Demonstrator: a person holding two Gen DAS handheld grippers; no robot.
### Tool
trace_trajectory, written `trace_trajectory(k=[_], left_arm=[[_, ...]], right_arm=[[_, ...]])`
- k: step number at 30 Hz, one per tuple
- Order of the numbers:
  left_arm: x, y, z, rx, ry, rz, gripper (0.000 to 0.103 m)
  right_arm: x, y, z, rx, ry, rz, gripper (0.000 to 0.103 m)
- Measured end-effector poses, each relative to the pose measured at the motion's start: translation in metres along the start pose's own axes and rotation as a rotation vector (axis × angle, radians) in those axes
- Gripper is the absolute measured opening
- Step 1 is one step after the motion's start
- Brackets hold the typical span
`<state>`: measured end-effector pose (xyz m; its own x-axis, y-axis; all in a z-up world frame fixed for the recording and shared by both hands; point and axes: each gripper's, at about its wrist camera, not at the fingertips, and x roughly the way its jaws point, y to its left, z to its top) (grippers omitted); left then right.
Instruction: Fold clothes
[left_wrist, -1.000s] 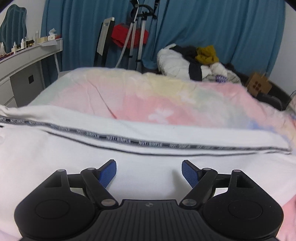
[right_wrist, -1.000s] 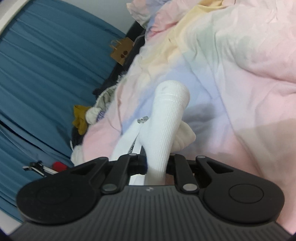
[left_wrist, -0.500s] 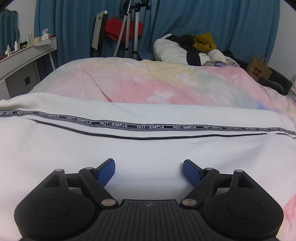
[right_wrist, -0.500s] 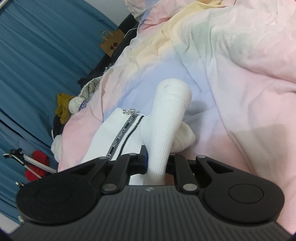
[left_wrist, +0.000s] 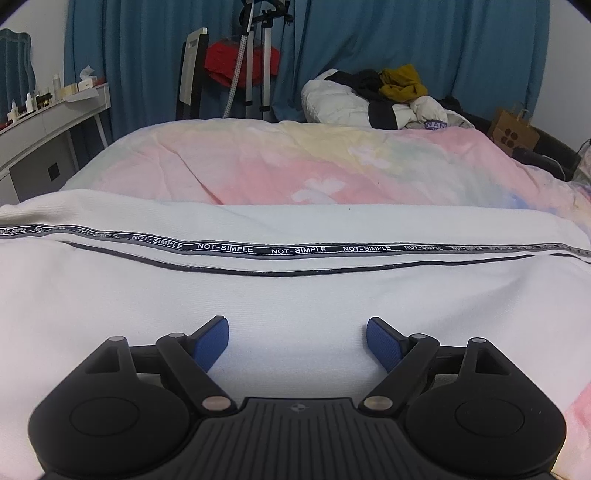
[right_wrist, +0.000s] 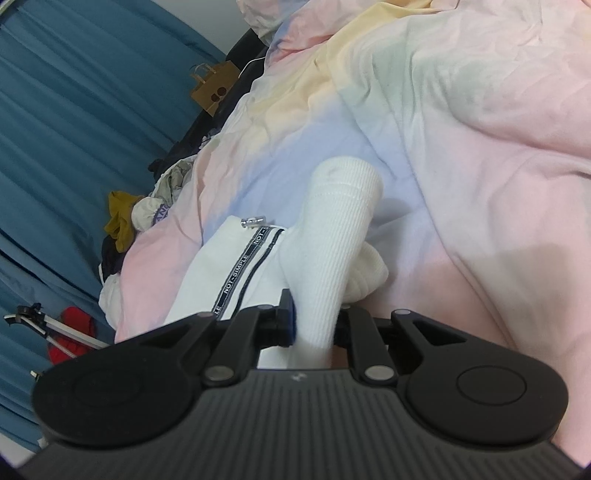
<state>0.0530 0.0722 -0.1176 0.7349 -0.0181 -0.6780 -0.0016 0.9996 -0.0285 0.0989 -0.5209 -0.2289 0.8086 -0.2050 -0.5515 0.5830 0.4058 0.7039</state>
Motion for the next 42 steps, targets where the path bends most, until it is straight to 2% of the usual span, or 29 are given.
trace_trajectory(k=[7,25,32,39,42], left_arm=[[-0.002,-0.006,-0.004,0.032,-0.008,0.029,0.084],[0.004,-0.004,-0.002,0.052,0.02,0.033,0.087],[-0.001,0.0,0.004,0.025,0.026,0.028,0.087],[0.0,-0.003,0.004,0.042,0.048,0.028,0.089],[0.0,-0.002,0.005,0.044,0.054,0.029,0.089]], right_arm=[[-0.003,0.005,0.001,-0.034,-0.009,0.011,0.013],[-0.003,0.016,0.0,-0.105,-0.026,-0.007,0.013],[-0.007,0.022,-0.003,-0.151,-0.05,-0.008,0.013],[-0.003,0.013,-0.004,-0.1,-0.03,-0.013,0.013],[-0.007,0.023,-0.005,-0.155,-0.057,-0.014,0.013]])
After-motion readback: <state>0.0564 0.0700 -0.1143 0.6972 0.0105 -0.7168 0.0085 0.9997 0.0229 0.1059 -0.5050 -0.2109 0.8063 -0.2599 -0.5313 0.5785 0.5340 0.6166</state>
